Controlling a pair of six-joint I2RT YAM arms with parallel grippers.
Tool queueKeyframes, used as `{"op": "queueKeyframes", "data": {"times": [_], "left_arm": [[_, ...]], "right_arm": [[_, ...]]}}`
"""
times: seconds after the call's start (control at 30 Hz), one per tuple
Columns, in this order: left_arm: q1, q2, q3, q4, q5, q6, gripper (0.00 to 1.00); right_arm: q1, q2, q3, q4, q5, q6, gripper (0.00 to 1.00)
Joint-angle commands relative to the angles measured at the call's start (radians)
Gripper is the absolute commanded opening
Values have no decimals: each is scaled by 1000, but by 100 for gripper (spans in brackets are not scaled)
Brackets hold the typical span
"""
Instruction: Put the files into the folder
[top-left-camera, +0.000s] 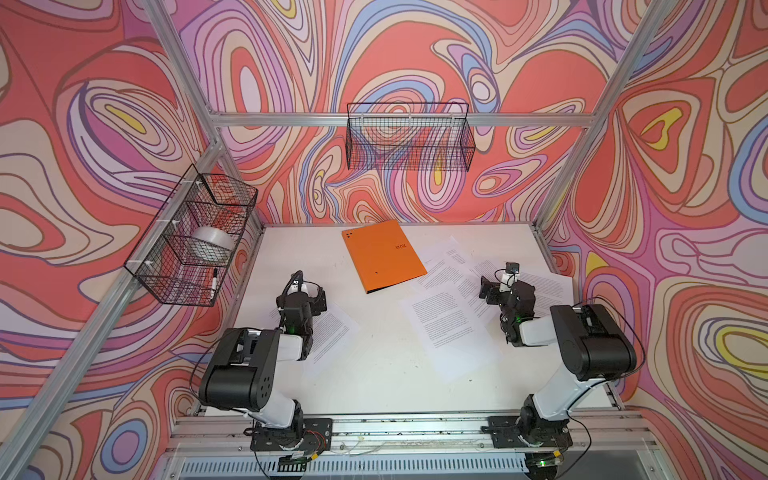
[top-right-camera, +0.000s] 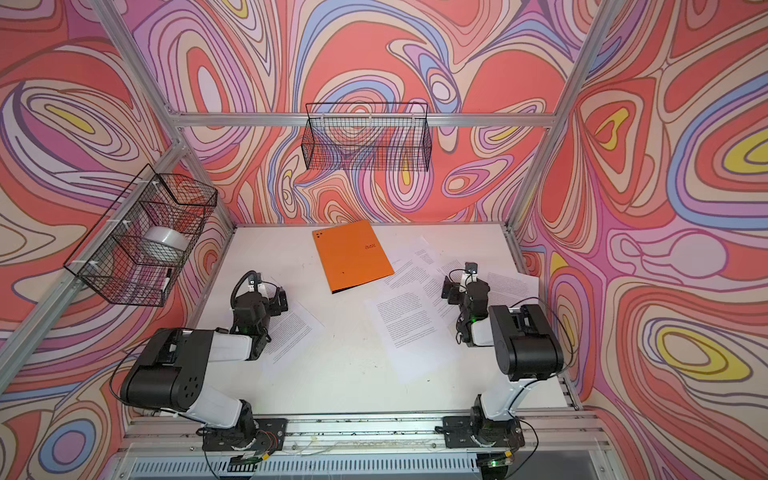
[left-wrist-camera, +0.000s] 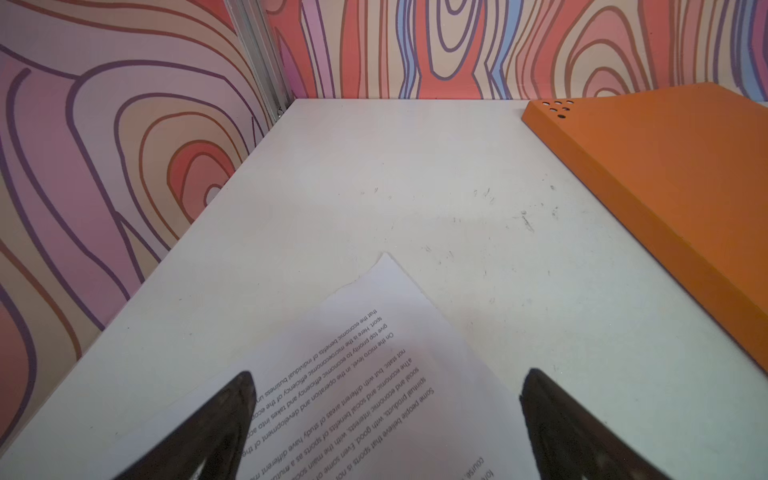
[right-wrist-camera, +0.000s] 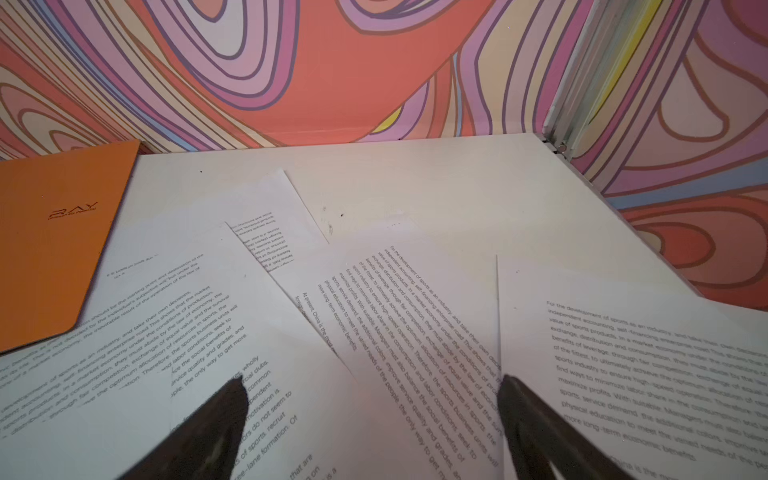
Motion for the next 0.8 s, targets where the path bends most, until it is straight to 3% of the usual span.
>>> {"op": "queueKeyframes", "data": {"times": [0.0, 0.77], "left_arm": [[-3, 3, 3, 25, 3, 19, 100], [-2, 4, 8, 14, 8, 19, 100]], "right_arm": [[-6, -11, 3, 0, -10, -1, 98], [-6, -9, 7, -5, -13, -1, 98]]}}
